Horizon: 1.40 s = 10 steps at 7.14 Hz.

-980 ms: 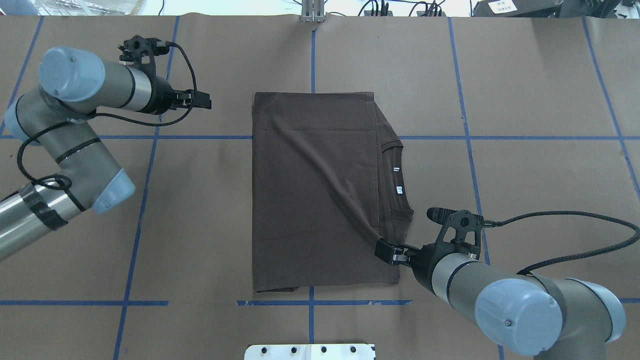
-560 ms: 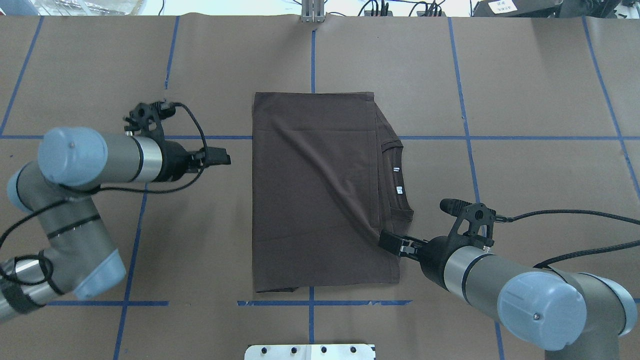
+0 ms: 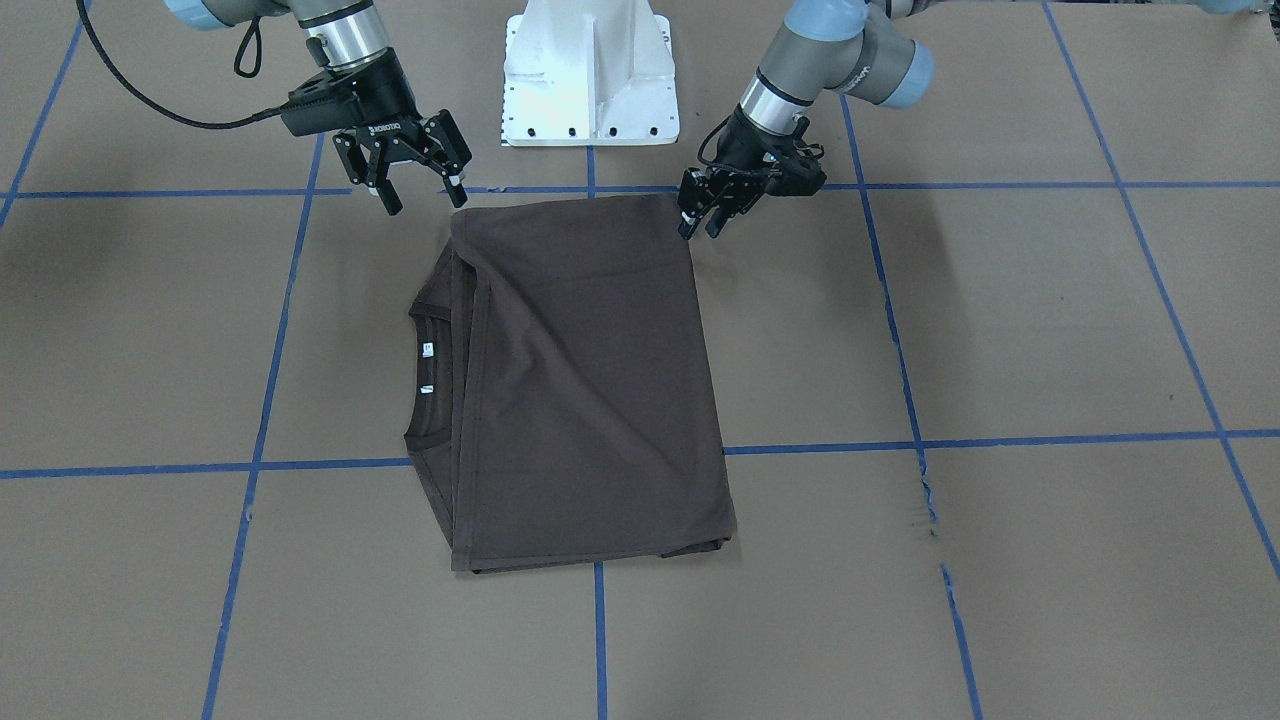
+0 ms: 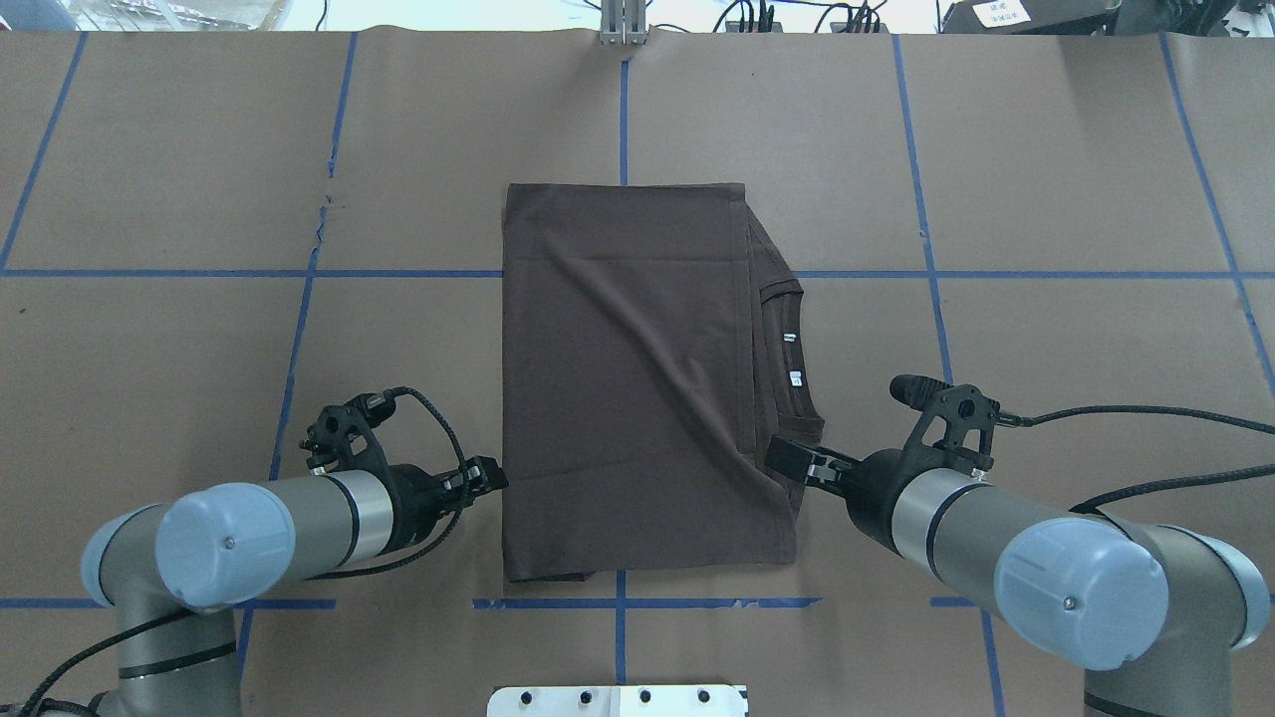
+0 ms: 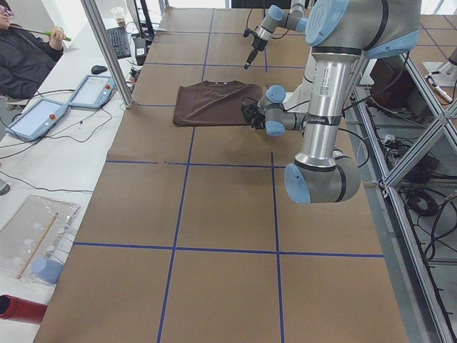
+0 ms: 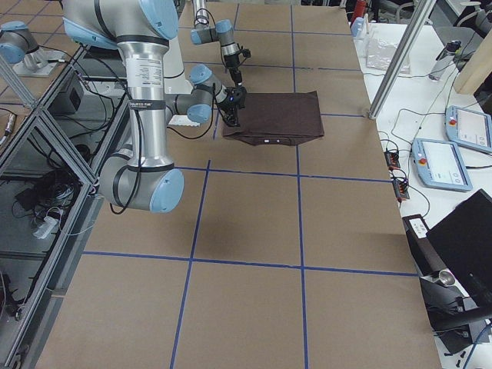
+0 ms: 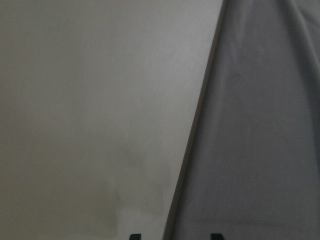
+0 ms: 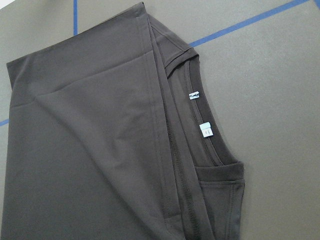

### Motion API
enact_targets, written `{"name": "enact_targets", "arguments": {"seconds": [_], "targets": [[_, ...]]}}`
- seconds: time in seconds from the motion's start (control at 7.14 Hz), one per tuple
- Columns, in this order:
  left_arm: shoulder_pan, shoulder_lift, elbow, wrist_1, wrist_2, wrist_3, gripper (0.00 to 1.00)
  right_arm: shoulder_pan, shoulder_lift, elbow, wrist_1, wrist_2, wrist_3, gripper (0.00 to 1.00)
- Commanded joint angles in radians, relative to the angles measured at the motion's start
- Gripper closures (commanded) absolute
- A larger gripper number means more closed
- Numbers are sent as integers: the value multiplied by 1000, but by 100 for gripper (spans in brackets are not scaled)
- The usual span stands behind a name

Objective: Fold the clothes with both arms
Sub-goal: 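Move the left gripper to the shirt edge nearest the robot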

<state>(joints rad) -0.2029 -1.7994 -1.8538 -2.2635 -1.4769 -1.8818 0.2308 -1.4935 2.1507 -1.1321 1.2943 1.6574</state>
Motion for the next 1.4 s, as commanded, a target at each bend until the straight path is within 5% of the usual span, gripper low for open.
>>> {"name": "enact_targets", "arguments": {"seconds": [0.0,0.56,0.7,0.98,1.26], "targets": [[60,-18,1,22,39,-34,45,1,1,-3,0,0,4,0],[74,-47,10,35,41,-36,48,1,1,-6,0,0,4,0],[74,-49,8,35,40,-37,60,-1,2,-12,0,-1,5,0],[74,-51,8,35,40,-37,100,-1,7,-26,0,-1,13,0],[74,-48,7,35,41,-37,100,-2,12,-47,0,-1,28,0]]}}
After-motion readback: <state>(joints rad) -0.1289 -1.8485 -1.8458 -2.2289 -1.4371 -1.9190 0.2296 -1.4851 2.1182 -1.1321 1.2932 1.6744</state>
